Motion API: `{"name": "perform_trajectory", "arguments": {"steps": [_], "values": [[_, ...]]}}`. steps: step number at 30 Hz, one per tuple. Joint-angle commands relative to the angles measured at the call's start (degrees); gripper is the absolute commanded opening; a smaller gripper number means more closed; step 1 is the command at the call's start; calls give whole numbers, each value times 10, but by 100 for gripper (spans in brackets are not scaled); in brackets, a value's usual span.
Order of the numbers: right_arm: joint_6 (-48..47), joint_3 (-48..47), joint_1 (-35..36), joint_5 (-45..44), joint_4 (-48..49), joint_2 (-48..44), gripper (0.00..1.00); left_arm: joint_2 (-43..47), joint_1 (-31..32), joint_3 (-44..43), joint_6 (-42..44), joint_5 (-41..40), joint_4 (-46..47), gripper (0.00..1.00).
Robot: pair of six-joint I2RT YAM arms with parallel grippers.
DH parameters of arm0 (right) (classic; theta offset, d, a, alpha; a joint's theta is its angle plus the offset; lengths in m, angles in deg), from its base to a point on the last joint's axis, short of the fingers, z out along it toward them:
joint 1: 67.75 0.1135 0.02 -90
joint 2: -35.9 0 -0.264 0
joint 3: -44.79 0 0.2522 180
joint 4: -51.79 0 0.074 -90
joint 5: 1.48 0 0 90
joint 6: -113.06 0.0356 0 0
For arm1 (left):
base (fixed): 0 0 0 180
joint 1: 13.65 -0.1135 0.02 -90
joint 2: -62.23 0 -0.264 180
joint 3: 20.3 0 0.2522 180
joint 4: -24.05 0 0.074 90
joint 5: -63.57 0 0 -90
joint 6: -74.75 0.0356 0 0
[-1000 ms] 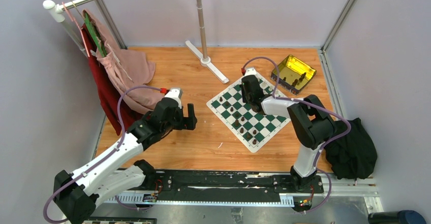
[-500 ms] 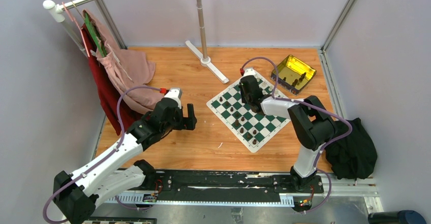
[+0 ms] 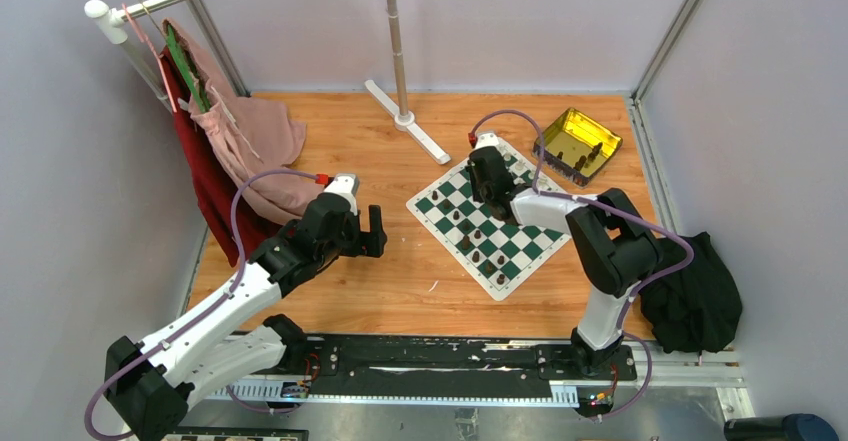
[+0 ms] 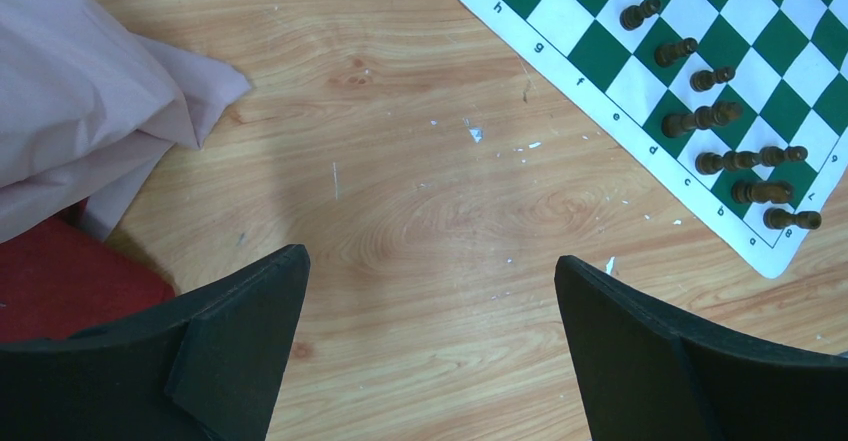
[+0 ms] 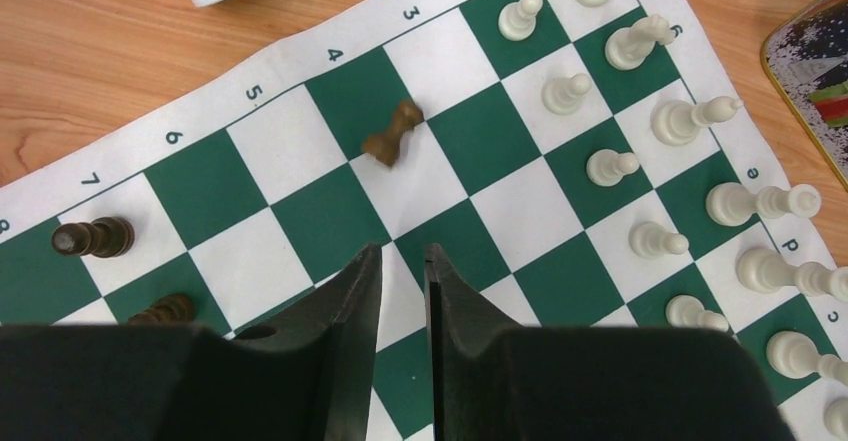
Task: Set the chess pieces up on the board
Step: Place the chess piece on the chessboard, then pick up the chess piece from the chessboard.
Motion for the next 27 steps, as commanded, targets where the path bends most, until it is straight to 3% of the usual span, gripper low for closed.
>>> {"name": "perform_trajectory", "arguments": {"steps": [1, 15, 27], "values": [[0, -10, 19, -20, -27, -17, 27, 2, -1, -3, 8, 1, 5, 100], [-1, -40, 25, -22, -52, -21, 27, 11, -1, 2, 1, 8, 6, 100], [68, -388, -12, -13, -332, 161, 37, -54, 0, -43, 30, -21, 20, 100]]}}
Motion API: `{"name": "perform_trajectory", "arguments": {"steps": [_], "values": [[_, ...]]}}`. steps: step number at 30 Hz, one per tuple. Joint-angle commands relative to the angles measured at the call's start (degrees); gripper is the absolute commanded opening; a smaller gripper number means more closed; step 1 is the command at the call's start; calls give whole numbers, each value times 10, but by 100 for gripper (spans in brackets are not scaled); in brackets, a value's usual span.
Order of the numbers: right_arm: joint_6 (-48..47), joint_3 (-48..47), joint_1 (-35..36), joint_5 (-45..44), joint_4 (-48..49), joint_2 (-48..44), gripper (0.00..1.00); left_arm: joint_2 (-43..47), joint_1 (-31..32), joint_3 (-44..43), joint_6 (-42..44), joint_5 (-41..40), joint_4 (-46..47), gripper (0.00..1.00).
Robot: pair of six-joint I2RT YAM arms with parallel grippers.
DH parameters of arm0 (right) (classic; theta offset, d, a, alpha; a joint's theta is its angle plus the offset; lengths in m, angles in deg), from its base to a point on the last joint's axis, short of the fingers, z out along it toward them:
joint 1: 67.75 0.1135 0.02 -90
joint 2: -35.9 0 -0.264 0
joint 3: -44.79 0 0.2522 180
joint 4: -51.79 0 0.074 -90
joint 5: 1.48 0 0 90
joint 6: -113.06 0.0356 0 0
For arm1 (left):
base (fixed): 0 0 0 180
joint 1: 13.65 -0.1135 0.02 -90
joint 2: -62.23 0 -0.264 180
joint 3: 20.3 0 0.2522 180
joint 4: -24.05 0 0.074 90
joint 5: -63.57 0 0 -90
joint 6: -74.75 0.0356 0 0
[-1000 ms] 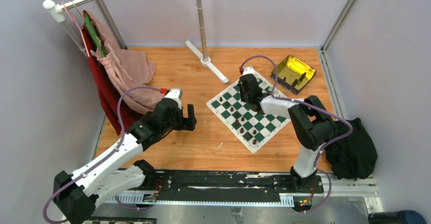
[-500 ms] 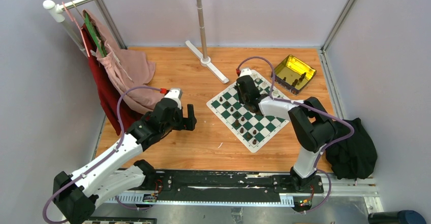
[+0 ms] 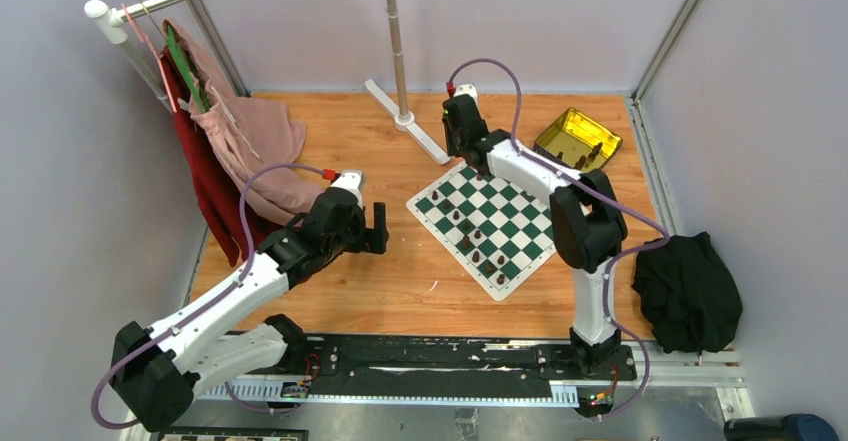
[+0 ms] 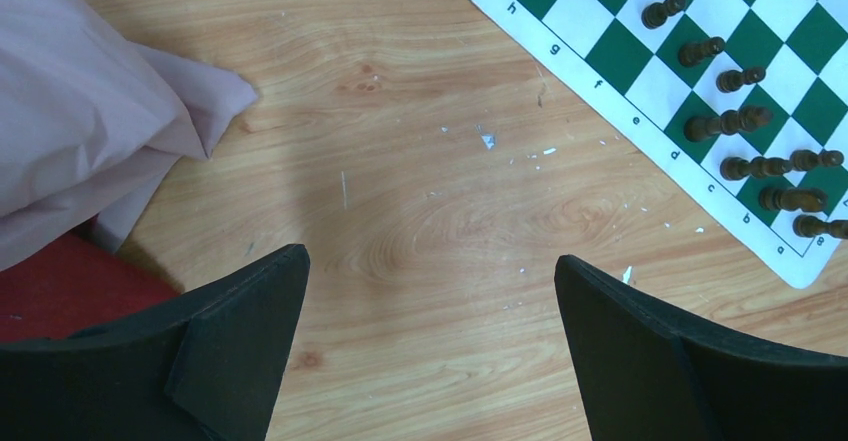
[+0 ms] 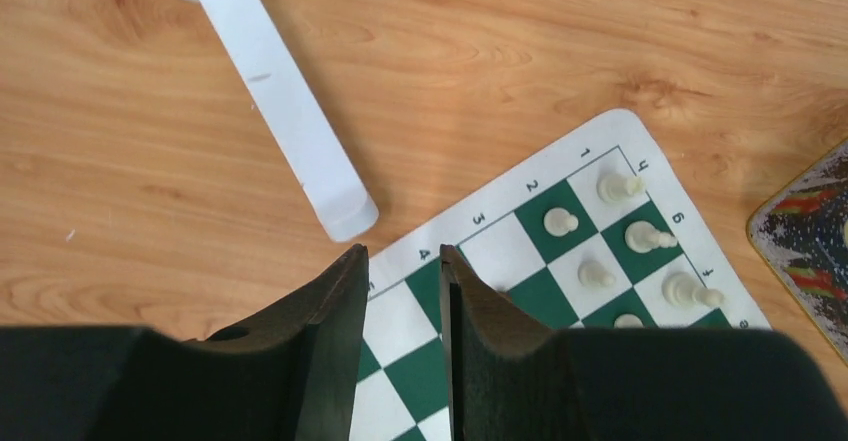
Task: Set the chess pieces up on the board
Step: Pick up the chess piece from the chessboard.
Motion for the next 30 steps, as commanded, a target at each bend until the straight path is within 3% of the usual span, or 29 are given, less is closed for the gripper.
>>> {"name": "perform_trajectory", "arguments": {"steps": [1, 30], "values": [[43, -94, -27, -4, -152, 59, 37, -26, 0, -33, 21, -15, 17, 100], [-90, -57, -105, 59, -201, 63, 36, -98, 0, -40, -17, 10, 73, 100]]}}
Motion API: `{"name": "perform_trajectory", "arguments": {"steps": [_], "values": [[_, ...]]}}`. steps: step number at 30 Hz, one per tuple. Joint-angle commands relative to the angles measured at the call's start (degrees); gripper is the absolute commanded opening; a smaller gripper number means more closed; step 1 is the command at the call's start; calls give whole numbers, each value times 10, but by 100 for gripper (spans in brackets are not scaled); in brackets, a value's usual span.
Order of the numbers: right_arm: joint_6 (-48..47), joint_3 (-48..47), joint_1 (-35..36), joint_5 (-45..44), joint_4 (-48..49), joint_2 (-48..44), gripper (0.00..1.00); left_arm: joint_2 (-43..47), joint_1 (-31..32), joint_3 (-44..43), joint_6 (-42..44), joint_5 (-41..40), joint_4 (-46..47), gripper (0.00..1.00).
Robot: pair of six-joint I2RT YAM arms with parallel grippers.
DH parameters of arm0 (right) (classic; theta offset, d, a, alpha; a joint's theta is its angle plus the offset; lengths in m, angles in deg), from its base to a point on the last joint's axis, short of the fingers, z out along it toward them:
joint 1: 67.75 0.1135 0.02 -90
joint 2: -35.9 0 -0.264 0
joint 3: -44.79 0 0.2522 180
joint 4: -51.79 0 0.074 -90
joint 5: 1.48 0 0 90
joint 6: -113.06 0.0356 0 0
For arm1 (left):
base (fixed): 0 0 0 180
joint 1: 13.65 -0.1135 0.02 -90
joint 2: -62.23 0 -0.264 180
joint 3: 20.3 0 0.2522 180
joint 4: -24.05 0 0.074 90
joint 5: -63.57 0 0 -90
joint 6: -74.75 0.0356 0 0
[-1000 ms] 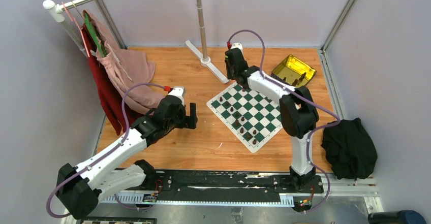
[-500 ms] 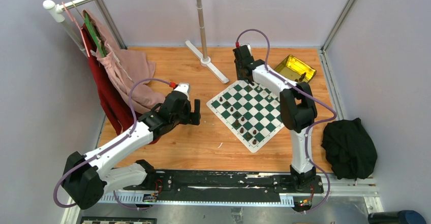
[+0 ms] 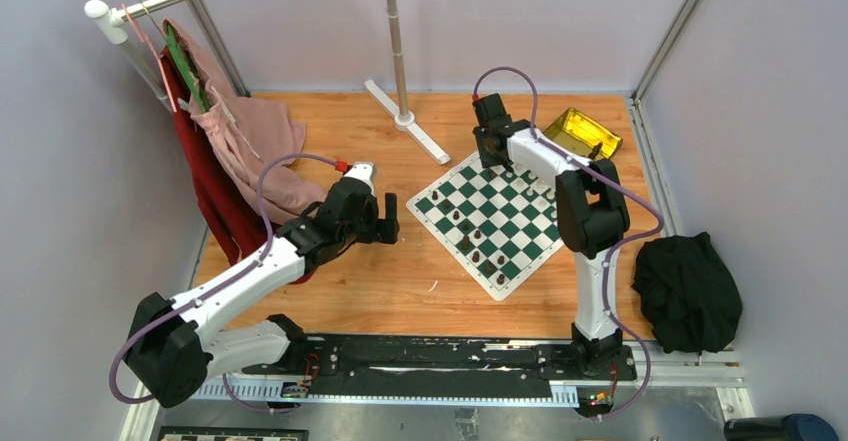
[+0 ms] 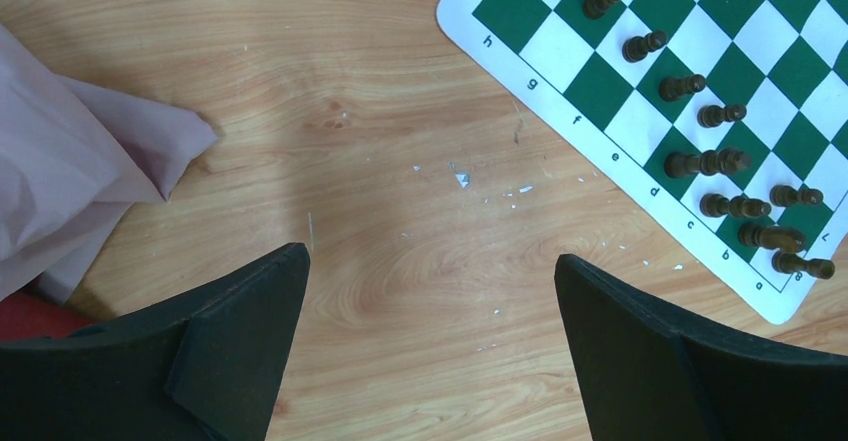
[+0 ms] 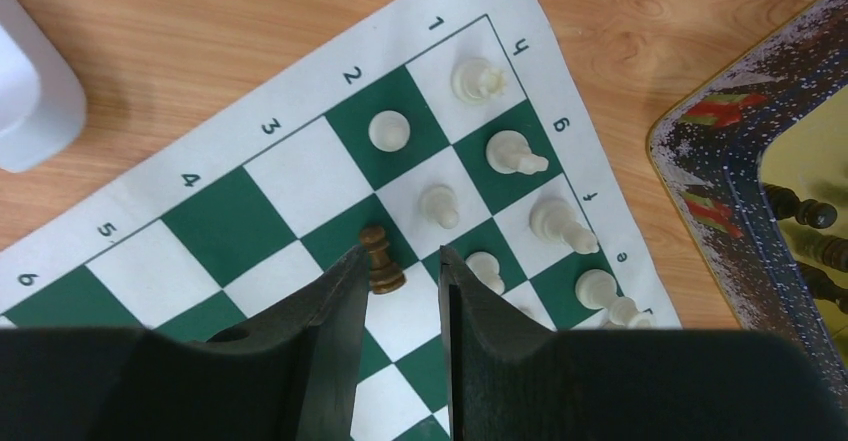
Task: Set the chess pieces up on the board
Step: Pick up the chess piece from the chessboard.
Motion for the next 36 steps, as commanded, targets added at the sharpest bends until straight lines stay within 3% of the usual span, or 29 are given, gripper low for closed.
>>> {"name": "perform_trajectory", "arguments": {"steps": [1, 36], "values": [[-33, 9, -15, 20, -22, -2, 36, -6, 0, -10, -9, 6, 16, 100], [-51, -36, -16, 91, -45, 45, 34, -23, 0, -4, -17, 15, 34, 100]]}}
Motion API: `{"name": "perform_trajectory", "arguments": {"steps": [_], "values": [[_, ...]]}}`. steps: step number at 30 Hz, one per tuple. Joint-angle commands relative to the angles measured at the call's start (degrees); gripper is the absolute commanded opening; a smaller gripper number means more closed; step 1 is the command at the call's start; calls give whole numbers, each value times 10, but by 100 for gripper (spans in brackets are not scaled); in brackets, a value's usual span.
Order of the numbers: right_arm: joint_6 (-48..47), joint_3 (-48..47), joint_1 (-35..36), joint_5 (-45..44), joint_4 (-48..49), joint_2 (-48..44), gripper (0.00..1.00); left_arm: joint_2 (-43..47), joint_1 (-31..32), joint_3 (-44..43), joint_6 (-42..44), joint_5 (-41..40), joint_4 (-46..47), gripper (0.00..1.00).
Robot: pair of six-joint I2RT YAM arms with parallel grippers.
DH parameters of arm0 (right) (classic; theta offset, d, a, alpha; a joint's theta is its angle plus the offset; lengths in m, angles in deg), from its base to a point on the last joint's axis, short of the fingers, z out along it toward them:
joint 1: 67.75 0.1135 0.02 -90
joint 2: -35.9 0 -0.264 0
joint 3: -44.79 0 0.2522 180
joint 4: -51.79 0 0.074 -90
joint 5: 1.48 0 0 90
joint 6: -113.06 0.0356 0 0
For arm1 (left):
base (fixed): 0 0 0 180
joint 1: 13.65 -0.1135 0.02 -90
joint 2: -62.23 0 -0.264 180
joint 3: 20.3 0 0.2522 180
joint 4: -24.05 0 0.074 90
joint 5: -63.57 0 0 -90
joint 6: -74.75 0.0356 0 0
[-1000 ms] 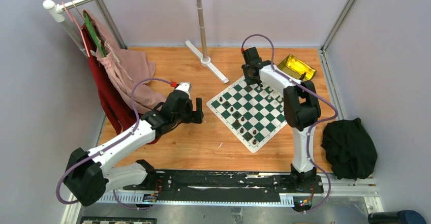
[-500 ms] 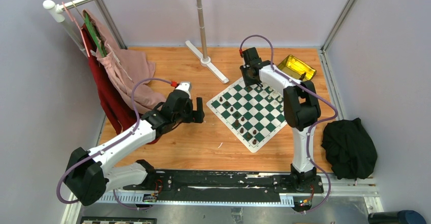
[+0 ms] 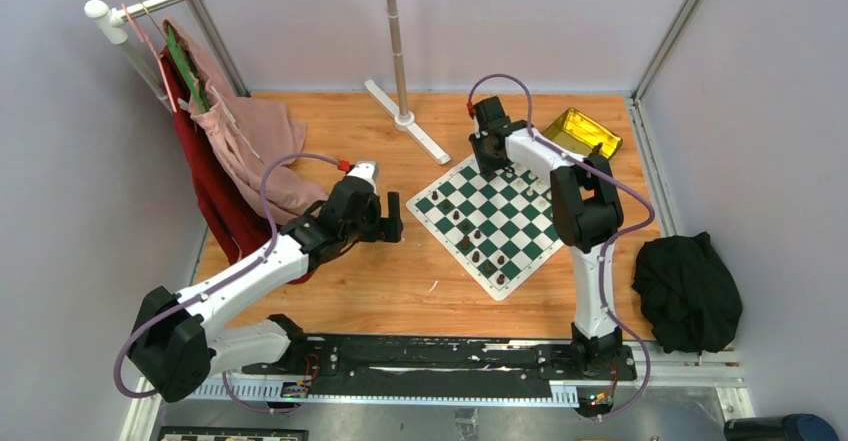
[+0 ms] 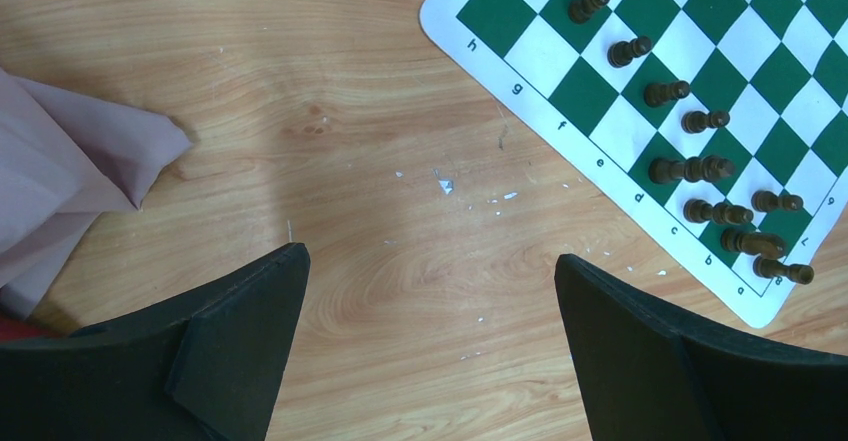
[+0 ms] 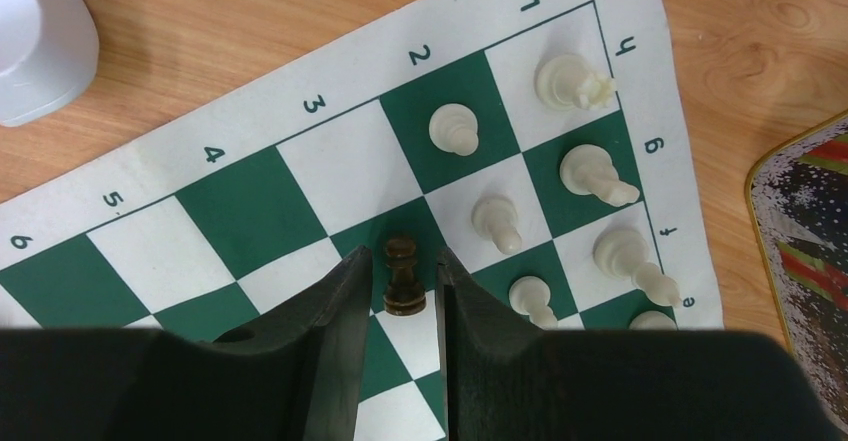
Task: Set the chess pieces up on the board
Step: Pick up the chess piece from the chessboard.
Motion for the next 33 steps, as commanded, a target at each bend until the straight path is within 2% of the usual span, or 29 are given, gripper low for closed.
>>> {"name": "perform_trajectory", "arguments": {"steps": [1, 15, 25, 29, 33], "values": [[-8, -22, -3, 7, -23, 13, 34, -7, -1, -4, -1, 1, 13, 100], [-10, -36, -3, 9, -31, 32, 32, -15, -1, -3, 4, 2, 18, 100], [-8, -31, -4, 10, -35, 34, 28, -18, -1, -1, 5, 5, 20, 100], [-7, -27, -4, 10, -34, 32, 23, -16, 0, 1, 5, 6, 19, 100], [-7, -23, -4, 6, -34, 27, 11, -12, 0, 3, 4, 6, 18, 100]]}}
